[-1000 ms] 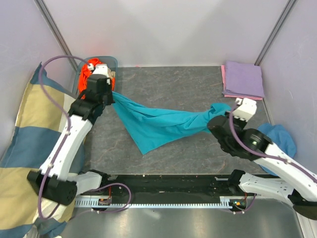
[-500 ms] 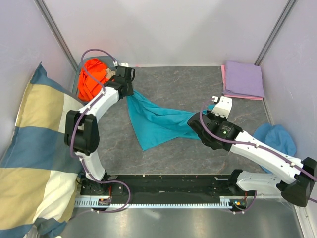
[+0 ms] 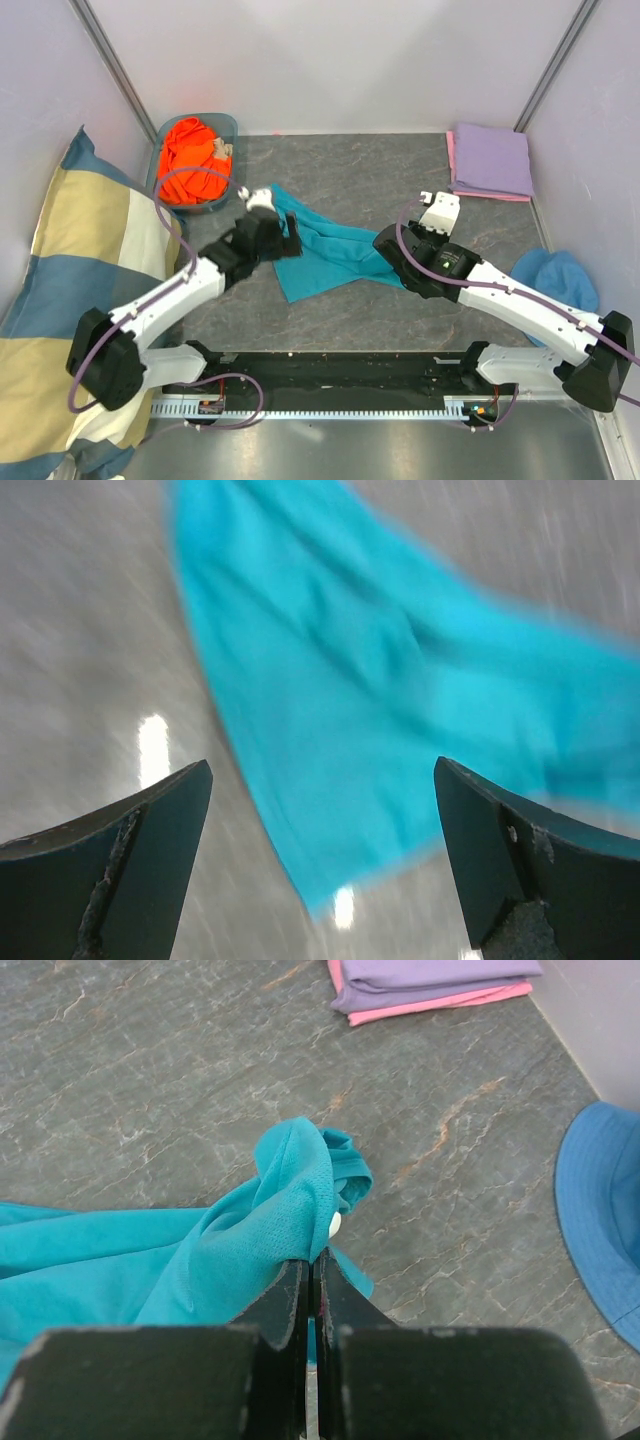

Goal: Fold and stack the t-shirts
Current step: Flatten out the tshirt

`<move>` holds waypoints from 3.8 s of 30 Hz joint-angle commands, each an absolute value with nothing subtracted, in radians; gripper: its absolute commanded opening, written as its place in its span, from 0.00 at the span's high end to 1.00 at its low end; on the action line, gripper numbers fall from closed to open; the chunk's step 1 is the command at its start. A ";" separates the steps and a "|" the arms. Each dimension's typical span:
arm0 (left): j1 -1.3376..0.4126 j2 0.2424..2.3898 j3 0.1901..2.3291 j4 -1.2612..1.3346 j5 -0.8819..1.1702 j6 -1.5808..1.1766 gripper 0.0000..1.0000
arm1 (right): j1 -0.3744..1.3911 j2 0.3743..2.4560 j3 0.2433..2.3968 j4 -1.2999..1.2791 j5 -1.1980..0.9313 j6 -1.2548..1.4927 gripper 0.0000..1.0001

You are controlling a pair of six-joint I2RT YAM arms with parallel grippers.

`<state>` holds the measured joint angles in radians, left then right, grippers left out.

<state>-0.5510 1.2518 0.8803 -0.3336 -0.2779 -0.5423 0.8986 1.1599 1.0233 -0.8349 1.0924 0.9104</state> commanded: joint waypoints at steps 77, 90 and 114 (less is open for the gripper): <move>-0.542 0.904 0.873 -0.626 -0.509 -0.566 0.98 | 0.897 0.981 0.873 -0.951 0.825 0.975 0.27; -0.497 0.911 0.919 -0.638 -0.514 -0.505 0.98 | 0.899 0.933 0.796 -0.965 0.681 1.014 0.36; -0.495 0.933 0.862 -0.598 -0.465 -0.512 0.98 | 0.914 0.621 0.485 -0.738 0.408 0.985 0.38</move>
<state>-0.5003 0.9295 0.8719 -0.6380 -0.4686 -0.5411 0.9081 0.6174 0.5236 -0.7864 0.4446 0.9943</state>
